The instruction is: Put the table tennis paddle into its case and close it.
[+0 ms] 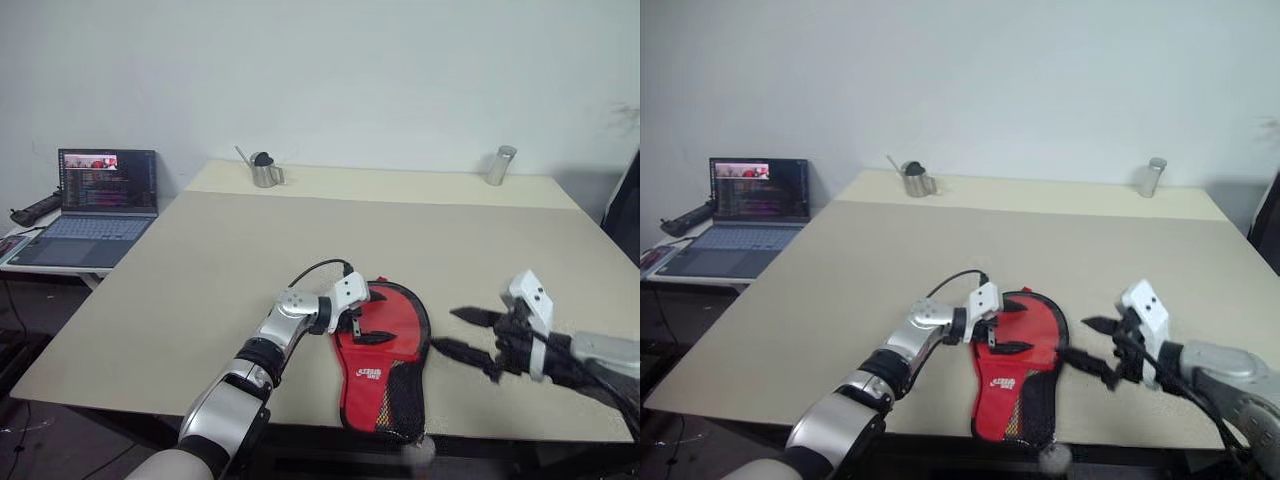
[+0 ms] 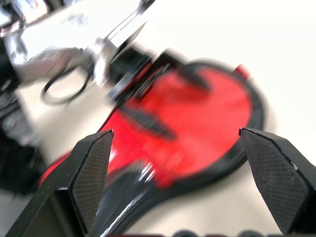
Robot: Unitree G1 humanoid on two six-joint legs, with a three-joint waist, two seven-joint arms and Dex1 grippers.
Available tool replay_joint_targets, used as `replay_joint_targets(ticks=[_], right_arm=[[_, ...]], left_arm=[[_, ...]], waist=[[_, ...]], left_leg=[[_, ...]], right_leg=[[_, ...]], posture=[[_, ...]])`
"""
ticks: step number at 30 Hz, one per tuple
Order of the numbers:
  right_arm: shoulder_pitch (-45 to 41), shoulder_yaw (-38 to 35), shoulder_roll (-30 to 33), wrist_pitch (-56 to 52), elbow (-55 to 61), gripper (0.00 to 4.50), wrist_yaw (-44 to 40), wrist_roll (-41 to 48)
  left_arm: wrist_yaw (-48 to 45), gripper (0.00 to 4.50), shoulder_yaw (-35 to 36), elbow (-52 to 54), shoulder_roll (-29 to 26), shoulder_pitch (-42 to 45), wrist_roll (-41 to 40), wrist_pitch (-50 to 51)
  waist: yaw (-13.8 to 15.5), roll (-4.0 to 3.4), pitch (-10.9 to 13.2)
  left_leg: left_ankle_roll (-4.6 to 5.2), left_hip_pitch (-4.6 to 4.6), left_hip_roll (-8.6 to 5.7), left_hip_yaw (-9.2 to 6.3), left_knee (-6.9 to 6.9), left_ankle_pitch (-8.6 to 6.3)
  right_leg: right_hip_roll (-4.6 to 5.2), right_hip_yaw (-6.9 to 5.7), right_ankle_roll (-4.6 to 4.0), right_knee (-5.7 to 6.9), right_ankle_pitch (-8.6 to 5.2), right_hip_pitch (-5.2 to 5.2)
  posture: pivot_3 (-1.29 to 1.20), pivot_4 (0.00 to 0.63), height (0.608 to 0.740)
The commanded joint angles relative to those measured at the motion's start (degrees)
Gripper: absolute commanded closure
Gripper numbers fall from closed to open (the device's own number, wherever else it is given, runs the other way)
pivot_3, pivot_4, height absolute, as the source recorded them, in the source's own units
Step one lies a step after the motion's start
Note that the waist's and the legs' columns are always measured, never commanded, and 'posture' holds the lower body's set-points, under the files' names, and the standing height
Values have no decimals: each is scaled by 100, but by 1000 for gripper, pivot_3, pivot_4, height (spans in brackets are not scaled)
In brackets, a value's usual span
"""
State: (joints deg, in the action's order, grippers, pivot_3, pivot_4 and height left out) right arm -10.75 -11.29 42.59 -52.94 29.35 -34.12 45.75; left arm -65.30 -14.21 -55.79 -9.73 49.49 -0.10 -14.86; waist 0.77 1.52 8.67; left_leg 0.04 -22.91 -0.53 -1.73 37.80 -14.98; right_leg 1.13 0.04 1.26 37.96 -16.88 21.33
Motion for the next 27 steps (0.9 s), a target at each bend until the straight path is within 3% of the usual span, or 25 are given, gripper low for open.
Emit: replay_joint_targets(ticks=[1,5,11,19,22,27], right_arm=[[-475,226,-217,783,-664,17,-415,-366],[-871,497,-479,1695,-1567,17,-886,-908],[-1432,564,-563,2478,-2925,17,-1606,-1319],[-2439,680,-200,3537,-5155,17,-2634,-2144],[-2828,684,-154,3815,-5762,17,-2770,-2375],[-2916,740,-245,3767,-5688,17,-2874,-2477]], left_arm=[[-364,0,137,320,-326,-285,-145,403],[-709,0,526,1943,-907,-692,-772,1344],[140,0,1452,4053,-1847,-1663,-1281,2500],[1816,0,1955,6121,-1696,-2710,-1374,3309],[2138,0,1820,6245,-1626,-2735,-1277,3337],[2375,0,1638,5988,-1552,-2700,-1109,3082]], waist=[[-49,-7,4],[-184,-34,62],[-223,-55,93],[-90,-58,100],[-88,-59,101],[-87,-59,101]], left_leg=[[1,-1,1,0,0,0],[1,4,10,14,-1,0],[0,-17,9,27,1,1],[0,-13,3,44,7,0],[0,-11,6,45,4,0],[-1,-10,6,48,5,1]], right_leg=[[-1,0,-1,2,0,2],[-9,18,-5,18,1,11],[-3,37,-10,24,2,40],[8,52,-13,18,10,37],[6,51,-14,21,11,40],[6,52,-19,22,14,38]], posture=[[0,150,740],[0,150,740],[0,150,740],[0,150,740],[0,150,740],[0,150,740]])
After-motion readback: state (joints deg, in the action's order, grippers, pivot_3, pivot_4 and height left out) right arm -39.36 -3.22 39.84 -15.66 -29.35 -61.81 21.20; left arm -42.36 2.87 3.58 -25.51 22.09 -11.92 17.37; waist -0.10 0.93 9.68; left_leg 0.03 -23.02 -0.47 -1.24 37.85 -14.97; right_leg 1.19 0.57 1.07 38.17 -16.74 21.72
